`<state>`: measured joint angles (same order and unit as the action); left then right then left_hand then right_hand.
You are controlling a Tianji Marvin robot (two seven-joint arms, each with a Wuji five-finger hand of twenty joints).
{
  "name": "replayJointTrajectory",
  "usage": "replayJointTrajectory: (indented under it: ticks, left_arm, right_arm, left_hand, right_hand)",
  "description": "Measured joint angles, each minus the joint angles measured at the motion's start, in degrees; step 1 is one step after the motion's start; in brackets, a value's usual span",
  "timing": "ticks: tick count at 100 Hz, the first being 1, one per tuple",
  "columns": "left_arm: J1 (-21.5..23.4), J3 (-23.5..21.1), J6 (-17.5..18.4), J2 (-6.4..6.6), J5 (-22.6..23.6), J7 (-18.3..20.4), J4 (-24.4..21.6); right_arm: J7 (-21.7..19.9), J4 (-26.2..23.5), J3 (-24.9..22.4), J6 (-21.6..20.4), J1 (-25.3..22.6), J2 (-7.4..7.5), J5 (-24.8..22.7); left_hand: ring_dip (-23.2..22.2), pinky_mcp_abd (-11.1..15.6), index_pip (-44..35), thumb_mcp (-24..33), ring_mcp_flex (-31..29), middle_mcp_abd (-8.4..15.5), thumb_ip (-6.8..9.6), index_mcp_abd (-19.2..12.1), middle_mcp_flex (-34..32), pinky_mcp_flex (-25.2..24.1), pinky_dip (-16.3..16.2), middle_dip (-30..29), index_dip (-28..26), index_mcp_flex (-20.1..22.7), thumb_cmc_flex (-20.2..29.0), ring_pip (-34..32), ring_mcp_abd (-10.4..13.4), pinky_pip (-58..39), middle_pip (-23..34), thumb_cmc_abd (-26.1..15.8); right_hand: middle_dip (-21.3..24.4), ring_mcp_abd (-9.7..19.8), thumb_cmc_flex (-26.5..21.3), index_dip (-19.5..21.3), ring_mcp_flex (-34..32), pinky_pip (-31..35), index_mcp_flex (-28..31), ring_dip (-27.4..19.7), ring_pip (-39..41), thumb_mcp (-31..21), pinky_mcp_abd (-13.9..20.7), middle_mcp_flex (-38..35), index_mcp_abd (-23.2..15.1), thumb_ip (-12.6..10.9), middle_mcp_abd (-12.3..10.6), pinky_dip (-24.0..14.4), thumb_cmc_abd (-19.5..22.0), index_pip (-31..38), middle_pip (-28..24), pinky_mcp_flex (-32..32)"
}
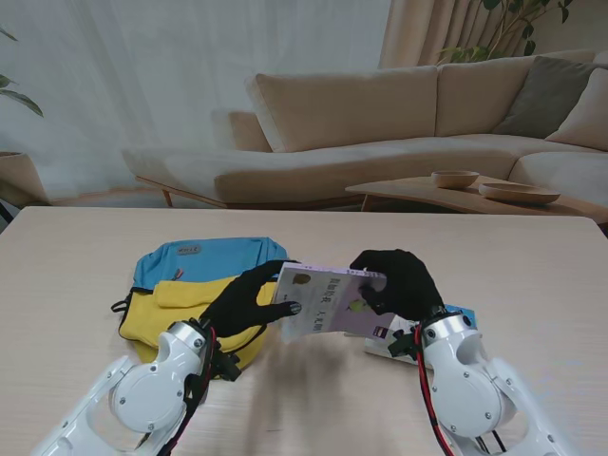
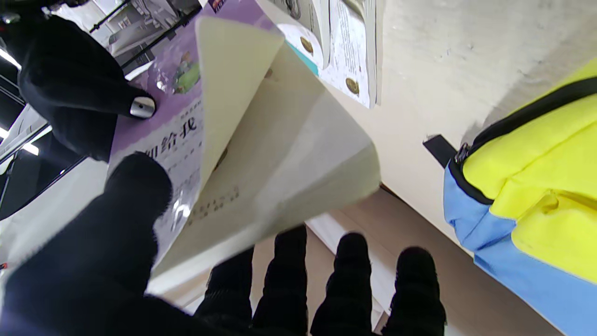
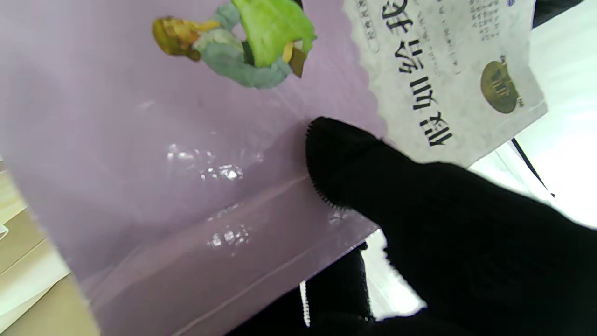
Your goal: Pack books into the school bag then zip close the school bag
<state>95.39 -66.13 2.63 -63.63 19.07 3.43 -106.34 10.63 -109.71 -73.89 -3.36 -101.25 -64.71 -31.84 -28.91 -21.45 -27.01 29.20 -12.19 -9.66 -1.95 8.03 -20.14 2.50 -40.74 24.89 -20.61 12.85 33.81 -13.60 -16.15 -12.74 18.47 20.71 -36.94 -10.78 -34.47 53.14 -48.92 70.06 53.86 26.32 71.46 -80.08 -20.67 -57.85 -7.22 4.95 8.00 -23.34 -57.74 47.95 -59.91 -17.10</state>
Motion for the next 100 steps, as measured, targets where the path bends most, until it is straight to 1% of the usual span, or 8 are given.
replayJointTrajectory:
  ticks: [12,20,28,38,58,82,91,100]
  left_arm:
    - [-0.60,0.47,-0.28,0.33,-1.06,1.40,0.02]
    - [-0.89,0.70,-0.28,0.38,-1.47,1.48,0.06]
    - [-1.07,0.62,-0.27,0.44,-1.92,2.30,0.05]
    - [-1.15,0.41,-0.18,0.51,-3.43,2.81,0.04]
    - [-0.90,-0.18,0.47,0.65,-5.32,3.57,-0.05]
    - [0.50,-1.02,2.62,0.18,-4.73,-0.33,-0.13]
    - [1.48,-2.28,2.67,-0.16,-4.48,-0.46,-0.41]
    - [2.60,-3.50,3.07,-0.36,-4.44,-1.57,-0.69]
  right_arm:
    - [0.49,-0.46,1.23,0.41,0.02,-0.07,-0.21]
    - [0.83,-0.68,2.06,0.91,0.12,-0.14,-0.20]
    - [1.03,-0.71,2.64,1.11,0.28,-0.22,-0.24]
    - [1.10,-0.71,3.17,1.61,0.46,-0.29,-0.34]
    - [1.01,-0.70,3.12,1.49,0.43,-0.40,0.00]
    - [-2.63,-1.64,0.55,-0.96,-0.92,-0.37,1.07]
    - [-4.28,-2.07,-0.84,-2.53,-1.47,-0.17,1.14]
    - [-4.75,-2.28,-1.96,-3.43,-1.84,0.09,1.14]
  left_hand:
    - [-6.05,-2.32,-9.64,4.64,-9.16,-0.88,0.00,0.04,-10.45,2.78,-4.59,5.26,-8.16,6.29,2.77,-11.09,-4.27,-18.65,7.41,0.78]
    - [-8.88,-3.42,-18.47,5.61,-15.99,-1.01,-1.14,-1.04,-17.85,4.46,-2.63,8.65,-14.99,9.99,7.68,-19.41,-6.35,-37.94,13.61,1.68]
    - [-10.48,-5.03,-27.85,0.51,-22.15,-0.96,-1.21,-3.14,-25.38,8.21,-0.06,14.02,-18.48,12.53,16.06,-26.49,-8.31,-50.35,17.62,2.11]
    - [-11.14,-7.77,-29.68,-3.66,-27.88,-1.20,-2.36,-3.33,-31.74,13.01,-0.22,17.51,-19.45,15.54,20.97,-32.57,-9.52,-56.91,18.45,2.63]
    - [-11.20,-10.36,-28.52,-12.75,-33.91,-3.45,-2.86,-1.85,-31.78,19.77,-3.23,16.63,-17.55,16.61,26.64,-37.38,-10.21,-61.22,19.32,0.71]
    - [-14.35,-11.49,-27.52,-13.89,-37.47,-5.53,-3.19,-1.38,-33.28,25.43,-5.07,19.56,-18.14,17.97,27.53,-42.83,-10.25,-65.43,23.68,0.66]
    - [-15.60,-11.61,-27.07,-13.23,-38.07,-6.39,-4.33,-0.65,-33.92,26.03,-5.25,22.32,-19.57,17.99,27.26,-44.18,-10.22,-66.28,25.10,0.69]
    - [-16.15,-11.62,-27.04,-12.60,-38.07,-6.93,-4.97,-0.39,-34.10,26.04,-5.26,24.36,-20.79,18.01,27.11,-44.32,-10.19,-66.58,25.97,0.76]
  right_hand:
    - [-0.13,-0.01,0.00,0.01,0.00,0.00,0.01,0.00,0.02,0.00,0.00,0.00,0.00,-0.01,0.00,-0.02,-0.01,0.00,-0.02,0.00]
    - [-0.19,-0.01,0.00,0.02,0.00,0.00,0.02,0.00,0.09,0.00,0.00,0.00,0.00,-0.01,0.00,-0.48,-0.02,0.00,-0.02,0.00]
    - [-0.21,-0.02,0.00,0.02,0.00,0.00,0.08,0.00,0.23,0.00,0.00,0.00,0.00,-0.02,0.00,-0.51,-0.04,0.00,-0.15,0.00]
    - [-0.21,-0.22,0.00,0.54,0.00,0.00,0.16,0.00,0.48,0.00,0.00,0.00,0.00,-0.19,0.17,-0.52,-0.19,0.01,-0.36,0.00]
    - [0.76,-0.21,0.21,-0.15,0.00,-0.05,0.04,0.05,-1.67,0.60,-0.11,0.03,0.00,-0.62,0.26,-0.54,0.73,0.03,0.24,0.89]
    - [5.02,2.94,5.51,-18.35,7.17,-4.79,-11.09,2.14,-18.35,7.76,-0.48,9.58,-2.81,-0.84,-1.09,1.60,14.18,2.50,6.98,5.38]
    - [9.11,4.08,11.68,-19.95,13.50,-8.01,-17.41,0.05,-27.19,13.34,0.19,18.38,-0.76,-1.26,-2.35,3.85,22.05,-9.35,12.05,8.20]
    - [12.97,5.95,13.78,-21.54,19.78,-11.10,-25.36,-2.86,-35.51,20.61,1.39,27.66,0.90,-1.17,-3.09,5.95,25.29,-15.78,16.42,10.73]
